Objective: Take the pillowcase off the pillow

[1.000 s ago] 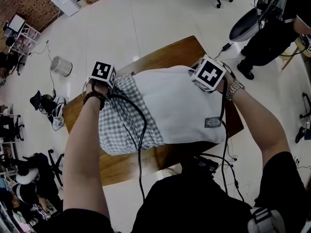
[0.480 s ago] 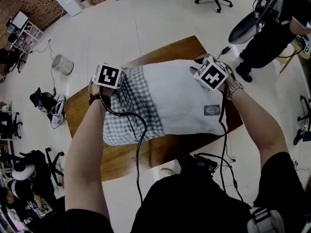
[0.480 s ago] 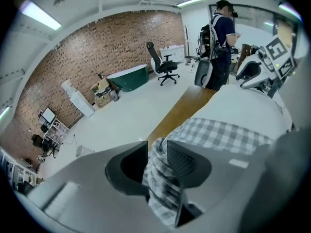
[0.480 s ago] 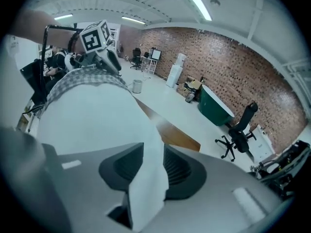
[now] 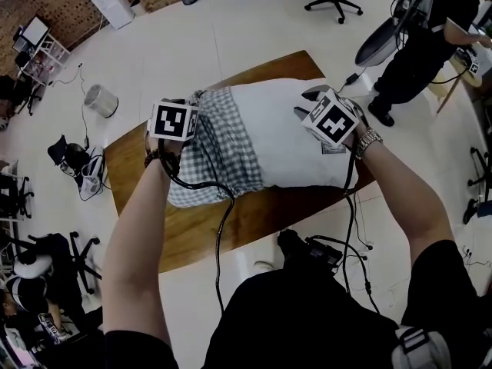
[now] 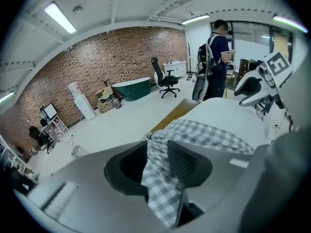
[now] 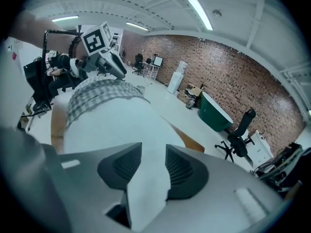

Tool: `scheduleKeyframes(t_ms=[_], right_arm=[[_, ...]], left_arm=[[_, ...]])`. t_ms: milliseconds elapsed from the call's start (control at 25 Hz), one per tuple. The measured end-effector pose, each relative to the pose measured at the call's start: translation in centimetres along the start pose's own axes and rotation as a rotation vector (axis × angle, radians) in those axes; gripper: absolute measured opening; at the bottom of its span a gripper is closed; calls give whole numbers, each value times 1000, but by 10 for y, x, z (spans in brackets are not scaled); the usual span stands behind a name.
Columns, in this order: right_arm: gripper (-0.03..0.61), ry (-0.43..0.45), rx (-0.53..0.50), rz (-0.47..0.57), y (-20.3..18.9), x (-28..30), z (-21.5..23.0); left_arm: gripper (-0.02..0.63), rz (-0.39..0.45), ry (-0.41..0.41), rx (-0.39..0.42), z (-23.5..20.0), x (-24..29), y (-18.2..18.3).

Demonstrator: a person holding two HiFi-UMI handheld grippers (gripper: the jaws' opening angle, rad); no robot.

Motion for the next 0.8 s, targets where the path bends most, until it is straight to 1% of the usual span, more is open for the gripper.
scheduleKeyframes(t_ms=[240,440,640,800], right_arm=[[184,3,-49,14,1,7,-82],[227,19,-81,25,-7,16,-144],[265,25,-113,29,-18,24,-192],[282,19,-140,27,-29,31,-220]], left_arm=[[149,80,-18,-70,12,-55,-50],[174,126,-41,-152,32,-95,-90],[215,153,-65,-212,65,-127,-127],[243,145,-71,-252,90,-134,-165]])
Point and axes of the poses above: the fingertips, and each gripper's own axes: x forward along the fingers, z to its right, y out of its top, the point moved 1 cm from there along -x, backward along the fingers, and after that the axes turned 14 degrees about y, right-handed, at the moved point
